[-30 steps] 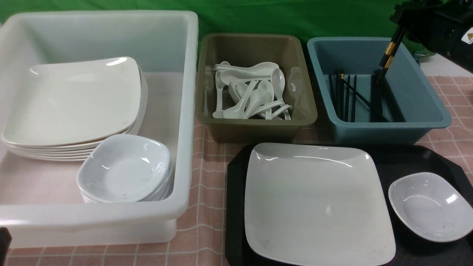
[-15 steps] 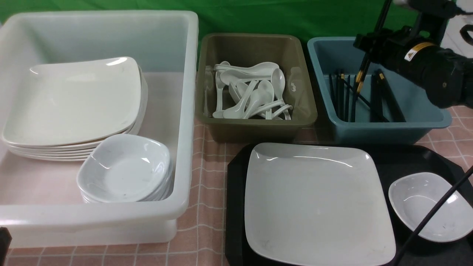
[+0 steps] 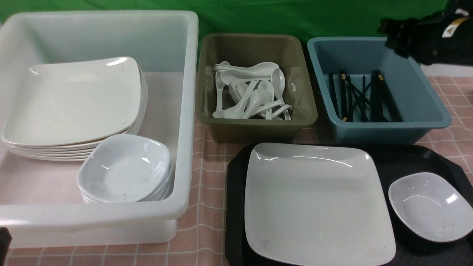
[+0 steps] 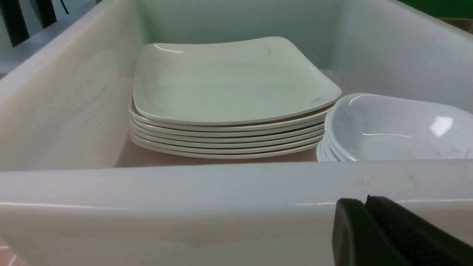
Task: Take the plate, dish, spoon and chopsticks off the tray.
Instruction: Use the right arm to put the chopsticks into the small storage box on the right, then use the right arm to grab a small plate from the dinner plate
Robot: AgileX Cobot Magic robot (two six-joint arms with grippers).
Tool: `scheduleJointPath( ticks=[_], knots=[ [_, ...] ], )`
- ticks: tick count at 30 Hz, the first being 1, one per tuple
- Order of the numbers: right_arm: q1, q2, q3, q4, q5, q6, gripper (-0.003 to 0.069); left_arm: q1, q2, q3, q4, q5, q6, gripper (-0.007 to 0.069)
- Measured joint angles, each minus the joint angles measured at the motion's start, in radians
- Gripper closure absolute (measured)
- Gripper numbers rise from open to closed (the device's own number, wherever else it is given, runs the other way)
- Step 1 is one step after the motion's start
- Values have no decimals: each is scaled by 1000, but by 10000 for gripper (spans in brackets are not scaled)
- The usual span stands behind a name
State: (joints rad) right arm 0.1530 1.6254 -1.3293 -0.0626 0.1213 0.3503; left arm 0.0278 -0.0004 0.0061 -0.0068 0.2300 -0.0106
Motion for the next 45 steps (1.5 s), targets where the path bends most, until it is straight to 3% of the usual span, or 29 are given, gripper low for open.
scheduleJointPath(
  ticks=[3, 5, 9, 10, 14, 29, 45],
  knots=[
    [0, -173, -3, -1, 207, -94, 629, 0, 0, 0, 0, 0, 0, 604],
    [0, -234, -5, -2, 286, -147, 629, 0, 0, 0, 0, 0, 0, 604],
    [0, -416, -8, -3, 719, -289, 629, 0, 0, 0, 0, 0, 2, 604],
    [0, -421, -8, -3, 719, -292, 629, 0, 0, 0, 0, 0, 2, 604],
    [0, -499, -8, -4, 1006, -361, 629, 0, 0, 0, 0, 0, 2, 604],
    [0, -784, 213, 39, 1012, -429, 628, 0, 0, 0, 0, 0, 2, 604],
    [0, -1363, 552, 40, 995, -467, 617, 0, 0, 0, 1, 0, -7, 604]
  ],
)
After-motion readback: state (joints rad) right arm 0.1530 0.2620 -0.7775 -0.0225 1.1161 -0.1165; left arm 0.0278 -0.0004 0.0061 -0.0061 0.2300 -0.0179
